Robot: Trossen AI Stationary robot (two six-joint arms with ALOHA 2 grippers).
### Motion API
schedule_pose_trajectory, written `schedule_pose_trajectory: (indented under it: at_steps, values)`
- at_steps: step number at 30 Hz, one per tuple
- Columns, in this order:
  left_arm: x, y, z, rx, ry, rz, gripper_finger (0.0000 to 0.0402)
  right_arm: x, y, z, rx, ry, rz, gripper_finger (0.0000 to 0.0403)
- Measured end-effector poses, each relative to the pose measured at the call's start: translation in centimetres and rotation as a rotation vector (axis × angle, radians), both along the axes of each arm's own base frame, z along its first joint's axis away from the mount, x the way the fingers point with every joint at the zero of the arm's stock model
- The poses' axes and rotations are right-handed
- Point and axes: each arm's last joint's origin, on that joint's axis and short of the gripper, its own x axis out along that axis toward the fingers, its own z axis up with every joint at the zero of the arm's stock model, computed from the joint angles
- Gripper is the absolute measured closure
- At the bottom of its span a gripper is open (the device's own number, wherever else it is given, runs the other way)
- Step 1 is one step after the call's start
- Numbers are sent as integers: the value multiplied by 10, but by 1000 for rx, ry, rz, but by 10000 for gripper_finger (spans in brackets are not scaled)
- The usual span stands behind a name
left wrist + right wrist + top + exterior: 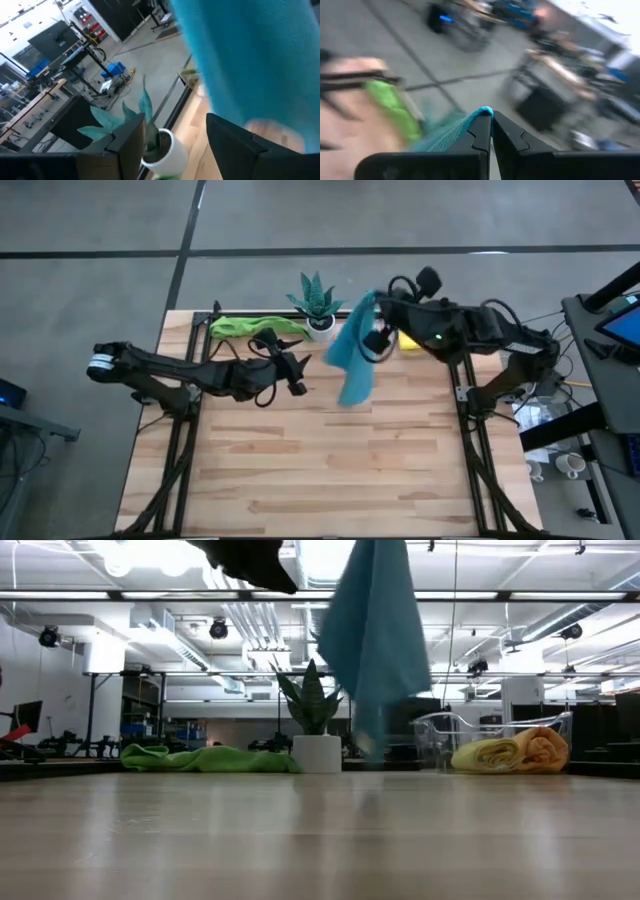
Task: Roll microfiber towels into tight, uniform cylinder then place into a basket
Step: Fold the blue microfiber cloth
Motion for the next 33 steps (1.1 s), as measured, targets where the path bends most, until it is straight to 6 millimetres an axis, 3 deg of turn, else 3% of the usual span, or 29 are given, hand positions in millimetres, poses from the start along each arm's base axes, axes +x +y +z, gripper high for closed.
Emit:
schedule_pose_trajectory:
  at_steps: [3, 7, 11, 13, 17, 27, 30, 33]
  values:
    - [-3, -3, 3, -7, -16, -26, 207, 10, -1, 1, -37, 61, -74, 395]
    - [-4, -9, -4, -26, 10, -109, 207, 24, 5, -11, 63, 199, 35, 394]
    - [-3, -14, -16, -26, 49, -134, 207, 32, 9, -35, 173, 401, 148, 394]
    - [-1, -15, -22, -29, 66, -137, 207, 34, 10, -46, 188, 458, 108, 394]
    - [3, -17, -31, -66, 65, -130, 207, 24, 4, -46, 132, 419, -51, 394]
    - [14, -20, -64, -168, 64, -88, 207, -20, -9, -23, 297, 235, -77, 394]
    - [18, -20, -76, -186, 53, -79, 207, -21, -6, -27, 386, 229, -18, 394]
    - [27, -22, -84, -188, 16, -88, 207, -8, -1, -35, 420, 222, 27, 394]
